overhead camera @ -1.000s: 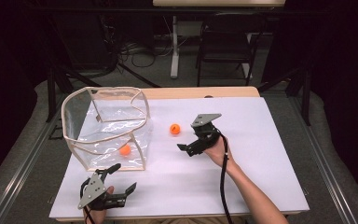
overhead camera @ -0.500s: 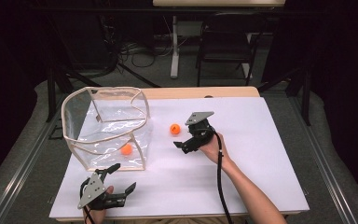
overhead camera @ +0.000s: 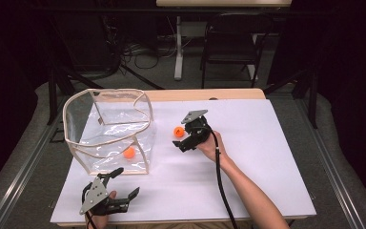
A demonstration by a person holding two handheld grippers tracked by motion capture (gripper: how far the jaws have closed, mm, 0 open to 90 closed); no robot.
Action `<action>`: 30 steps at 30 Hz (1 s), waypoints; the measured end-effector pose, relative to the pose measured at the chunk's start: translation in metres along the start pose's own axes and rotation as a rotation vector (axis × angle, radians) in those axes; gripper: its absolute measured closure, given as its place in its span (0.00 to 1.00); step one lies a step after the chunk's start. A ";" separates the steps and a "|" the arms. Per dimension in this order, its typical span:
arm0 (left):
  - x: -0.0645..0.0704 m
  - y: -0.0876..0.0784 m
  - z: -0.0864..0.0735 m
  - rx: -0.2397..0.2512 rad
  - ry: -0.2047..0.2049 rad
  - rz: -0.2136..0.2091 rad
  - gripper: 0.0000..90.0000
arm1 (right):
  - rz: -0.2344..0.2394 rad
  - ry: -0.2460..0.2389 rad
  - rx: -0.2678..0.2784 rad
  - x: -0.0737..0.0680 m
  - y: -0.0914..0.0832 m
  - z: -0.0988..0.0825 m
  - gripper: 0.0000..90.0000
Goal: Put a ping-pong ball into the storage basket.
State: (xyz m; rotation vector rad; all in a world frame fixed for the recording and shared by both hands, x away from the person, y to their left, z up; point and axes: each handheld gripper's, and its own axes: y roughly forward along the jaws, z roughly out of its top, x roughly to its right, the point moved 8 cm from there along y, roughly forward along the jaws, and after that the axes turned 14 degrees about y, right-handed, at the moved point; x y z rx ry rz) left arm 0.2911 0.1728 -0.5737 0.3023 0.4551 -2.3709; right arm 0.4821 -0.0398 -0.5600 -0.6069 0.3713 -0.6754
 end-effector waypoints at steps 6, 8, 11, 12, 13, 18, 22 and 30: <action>0.000 -0.003 0.001 0.001 0.003 0.009 0.17 | 0.003 0.030 -0.002 0.008 0.012 0.007 0.00; 0.000 -0.002 0.000 0.000 0.001 0.009 0.17 | -0.001 0.036 0.005 0.010 0.014 0.008 0.00; 0.000 -0.003 0.000 0.001 0.002 0.008 0.17 | -0.006 0.042 -0.004 0.011 0.020 0.009 0.00; 0.000 -0.003 0.001 0.003 0.003 0.006 0.17 | -0.012 0.036 -0.003 0.012 0.022 0.009 0.00; 0.000 -0.002 0.001 0.003 0.004 0.005 0.17 | -0.011 0.042 -0.002 0.013 0.023 0.010 0.00; 0.000 -0.002 0.000 0.003 0.004 0.003 0.17 | -0.030 0.045 -0.002 0.018 0.028 0.010 0.01; 0.000 -0.001 0.000 0.002 0.001 0.003 0.17 | -0.033 0.060 -0.003 0.022 0.031 0.007 0.01; 0.000 -0.001 0.000 0.001 0.002 0.002 0.17 | -0.027 0.068 -0.006 0.025 0.035 0.005 0.01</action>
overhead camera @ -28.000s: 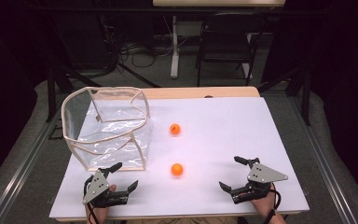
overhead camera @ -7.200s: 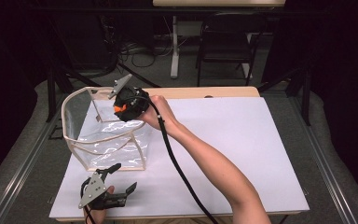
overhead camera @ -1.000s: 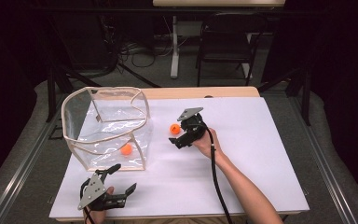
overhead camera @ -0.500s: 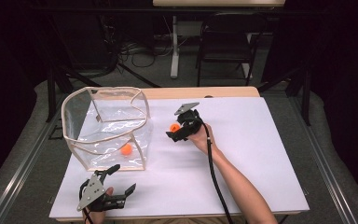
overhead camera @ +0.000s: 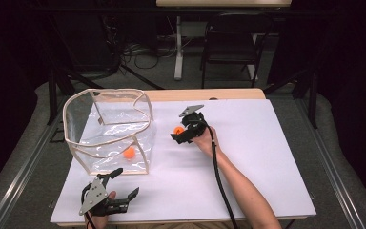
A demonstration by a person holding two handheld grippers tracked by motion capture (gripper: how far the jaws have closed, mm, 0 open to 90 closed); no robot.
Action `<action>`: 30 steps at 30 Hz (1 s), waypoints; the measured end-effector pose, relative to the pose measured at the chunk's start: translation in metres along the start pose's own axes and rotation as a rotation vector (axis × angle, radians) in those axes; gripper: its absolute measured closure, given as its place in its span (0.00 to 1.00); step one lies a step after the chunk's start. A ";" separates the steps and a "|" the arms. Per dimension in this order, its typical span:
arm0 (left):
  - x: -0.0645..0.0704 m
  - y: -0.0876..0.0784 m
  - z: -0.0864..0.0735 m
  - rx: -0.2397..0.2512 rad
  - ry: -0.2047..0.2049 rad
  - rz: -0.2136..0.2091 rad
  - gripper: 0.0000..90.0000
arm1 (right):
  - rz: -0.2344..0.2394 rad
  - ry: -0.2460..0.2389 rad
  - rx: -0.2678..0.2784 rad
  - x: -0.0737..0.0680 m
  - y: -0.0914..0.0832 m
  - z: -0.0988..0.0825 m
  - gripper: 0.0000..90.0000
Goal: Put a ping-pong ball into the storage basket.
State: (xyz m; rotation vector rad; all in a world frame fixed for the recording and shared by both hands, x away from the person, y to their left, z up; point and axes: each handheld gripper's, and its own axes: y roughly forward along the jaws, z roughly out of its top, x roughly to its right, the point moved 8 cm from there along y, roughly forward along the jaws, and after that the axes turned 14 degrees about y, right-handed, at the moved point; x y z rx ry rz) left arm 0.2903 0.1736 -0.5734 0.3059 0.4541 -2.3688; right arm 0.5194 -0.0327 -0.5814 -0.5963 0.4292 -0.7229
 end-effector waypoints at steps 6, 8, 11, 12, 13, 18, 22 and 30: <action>0.000 0.000 0.000 0.001 -0.003 -0.002 0.17 | -0.005 -0.004 -0.012 0.000 0.004 -0.001 0.01; -0.001 -0.001 0.000 0.003 -0.005 0.001 0.17 | 0.000 0.002 -0.018 0.001 0.005 -0.001 0.00; 0.000 -0.001 0.000 0.002 0.000 0.000 0.17 | -0.004 0.010 -0.020 0.003 0.006 -0.001 0.00; 0.000 -0.001 0.000 0.003 0.000 0.001 0.17 | -0.002 0.011 -0.020 0.003 0.007 -0.001 0.00; 0.000 -0.001 0.000 0.003 -0.001 0.000 0.17 | -0.003 0.008 -0.023 0.003 0.009 -0.002 0.00; 0.000 -0.001 0.000 0.003 -0.001 -0.001 0.17 | -0.005 0.012 -0.026 0.004 0.011 -0.002 0.00; 0.000 -0.001 0.000 0.003 -0.001 0.000 0.17 | 0.004 0.017 -0.026 0.003 0.013 -0.003 0.00; -0.001 -0.001 0.000 0.004 0.000 0.000 0.17 | -0.019 0.004 -0.046 0.005 0.018 -0.006 0.00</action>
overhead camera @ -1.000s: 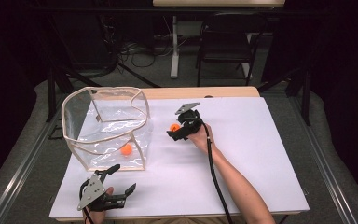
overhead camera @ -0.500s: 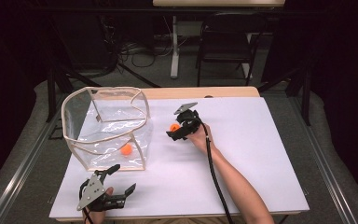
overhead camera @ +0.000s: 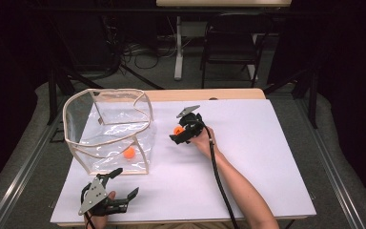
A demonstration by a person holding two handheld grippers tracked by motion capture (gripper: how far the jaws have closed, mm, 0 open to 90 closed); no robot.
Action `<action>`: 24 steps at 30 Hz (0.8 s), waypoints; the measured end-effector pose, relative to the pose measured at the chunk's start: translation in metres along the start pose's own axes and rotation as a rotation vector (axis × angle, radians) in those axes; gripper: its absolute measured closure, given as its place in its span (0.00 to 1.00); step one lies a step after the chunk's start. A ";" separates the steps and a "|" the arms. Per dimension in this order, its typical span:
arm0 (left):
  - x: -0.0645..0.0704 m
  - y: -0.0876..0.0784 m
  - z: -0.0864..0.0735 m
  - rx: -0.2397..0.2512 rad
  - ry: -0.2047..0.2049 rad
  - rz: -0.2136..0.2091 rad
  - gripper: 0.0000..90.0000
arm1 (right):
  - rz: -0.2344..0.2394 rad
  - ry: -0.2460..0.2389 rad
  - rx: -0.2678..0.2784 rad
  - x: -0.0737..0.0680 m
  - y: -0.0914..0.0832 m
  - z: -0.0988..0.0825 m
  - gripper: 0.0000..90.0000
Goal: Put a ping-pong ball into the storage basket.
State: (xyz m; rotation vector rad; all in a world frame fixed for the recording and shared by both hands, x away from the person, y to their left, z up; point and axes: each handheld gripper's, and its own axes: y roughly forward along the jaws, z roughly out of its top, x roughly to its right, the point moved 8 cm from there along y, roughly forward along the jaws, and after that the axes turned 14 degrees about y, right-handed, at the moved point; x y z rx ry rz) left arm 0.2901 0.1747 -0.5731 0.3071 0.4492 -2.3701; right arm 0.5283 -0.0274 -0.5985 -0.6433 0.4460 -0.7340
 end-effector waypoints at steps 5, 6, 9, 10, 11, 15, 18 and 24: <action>0.000 -0.001 0.000 -0.002 0.001 0.002 0.17 | 0.001 0.004 -0.011 0.002 0.001 -0.003 0.00; 0.000 -0.001 0.000 -0.002 0.002 0.002 0.17 | -0.001 0.009 -0.009 0.002 0.001 -0.003 0.00; 0.000 -0.001 0.000 -0.002 0.002 0.002 0.17 | -0.013 0.006 -0.011 0.004 0.000 -0.003 0.07; 0.000 0.000 0.000 -0.002 0.001 0.002 0.17 | -0.015 0.004 -0.014 0.004 0.000 -0.003 0.11; 0.000 0.000 0.000 -0.002 -0.002 0.002 0.17 | -0.017 0.005 -0.014 0.004 0.000 -0.003 0.17; 0.000 0.000 -0.001 -0.004 -0.005 0.000 0.17 | -0.017 -0.014 -0.032 0.002 0.003 -0.006 0.23; -0.001 0.000 -0.001 -0.002 -0.004 0.000 0.17 | -0.026 -0.031 -0.047 0.001 0.007 -0.008 0.34; -0.001 0.000 -0.001 -0.001 -0.007 -0.002 0.17 | -0.043 -0.050 -0.047 0.000 0.008 -0.008 0.51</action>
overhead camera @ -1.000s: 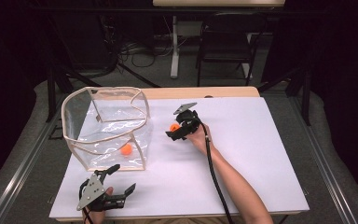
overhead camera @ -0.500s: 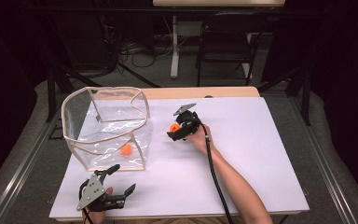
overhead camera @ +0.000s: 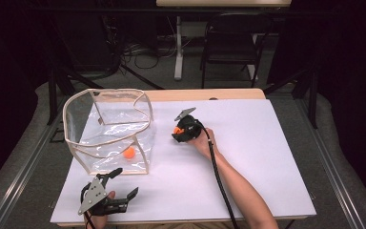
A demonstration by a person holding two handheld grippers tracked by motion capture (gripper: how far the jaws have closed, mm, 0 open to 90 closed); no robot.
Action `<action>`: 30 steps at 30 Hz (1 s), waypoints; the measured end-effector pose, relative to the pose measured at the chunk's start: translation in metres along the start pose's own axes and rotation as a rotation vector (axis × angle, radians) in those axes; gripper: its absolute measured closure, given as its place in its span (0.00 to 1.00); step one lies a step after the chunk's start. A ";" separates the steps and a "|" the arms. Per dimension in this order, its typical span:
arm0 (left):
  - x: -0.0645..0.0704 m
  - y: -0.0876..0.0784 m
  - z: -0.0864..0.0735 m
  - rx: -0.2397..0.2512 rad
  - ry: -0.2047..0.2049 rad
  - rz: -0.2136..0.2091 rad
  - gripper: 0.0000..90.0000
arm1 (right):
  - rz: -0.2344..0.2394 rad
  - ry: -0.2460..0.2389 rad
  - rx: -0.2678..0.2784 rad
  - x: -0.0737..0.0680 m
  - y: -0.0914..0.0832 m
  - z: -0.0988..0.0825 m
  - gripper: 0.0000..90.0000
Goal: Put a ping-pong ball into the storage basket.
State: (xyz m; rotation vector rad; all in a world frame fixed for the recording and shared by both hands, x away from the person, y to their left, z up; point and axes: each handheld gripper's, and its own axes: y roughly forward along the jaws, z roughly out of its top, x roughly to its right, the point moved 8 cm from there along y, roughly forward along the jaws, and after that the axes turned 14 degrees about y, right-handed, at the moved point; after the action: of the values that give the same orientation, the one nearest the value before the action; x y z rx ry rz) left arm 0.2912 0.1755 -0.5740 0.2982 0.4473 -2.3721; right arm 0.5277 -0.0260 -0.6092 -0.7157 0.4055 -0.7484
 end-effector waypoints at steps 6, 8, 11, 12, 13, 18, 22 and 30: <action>0.000 0.000 0.000 0.001 0.002 0.000 0.17 | -0.011 0.000 -0.001 0.000 -0.001 0.000 0.56; 0.000 0.000 0.001 0.000 0.002 0.000 0.17 | -0.010 -0.009 0.000 0.001 -0.001 0.001 0.56; 0.000 0.000 0.001 0.001 0.001 0.001 0.17 | -0.014 -0.008 0.002 0.001 -0.003 0.002 0.56; 0.000 0.000 0.001 0.000 0.002 0.001 0.17 | -0.015 -0.003 0.009 0.000 -0.004 0.002 0.56; 0.000 0.000 0.001 0.000 0.002 0.001 0.17 | -0.013 -0.010 0.010 0.001 -0.006 0.003 0.56; 0.001 0.000 0.001 0.001 0.004 0.003 0.17 | -0.014 -0.017 0.013 0.000 -0.013 0.005 0.56; 0.001 0.000 0.001 0.002 0.003 0.002 0.17 | -0.017 -0.023 0.011 -0.001 -0.019 0.006 0.56; 0.001 0.000 0.002 -0.001 0.008 0.001 0.17 | -0.021 -0.036 0.017 -0.002 -0.028 0.009 0.56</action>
State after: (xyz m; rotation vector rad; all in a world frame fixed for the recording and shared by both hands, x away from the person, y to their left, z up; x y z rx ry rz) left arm 0.2906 0.1739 -0.5730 0.3077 0.4515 -2.3709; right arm 0.5184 -0.0353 -0.5831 -0.7169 0.3593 -0.7566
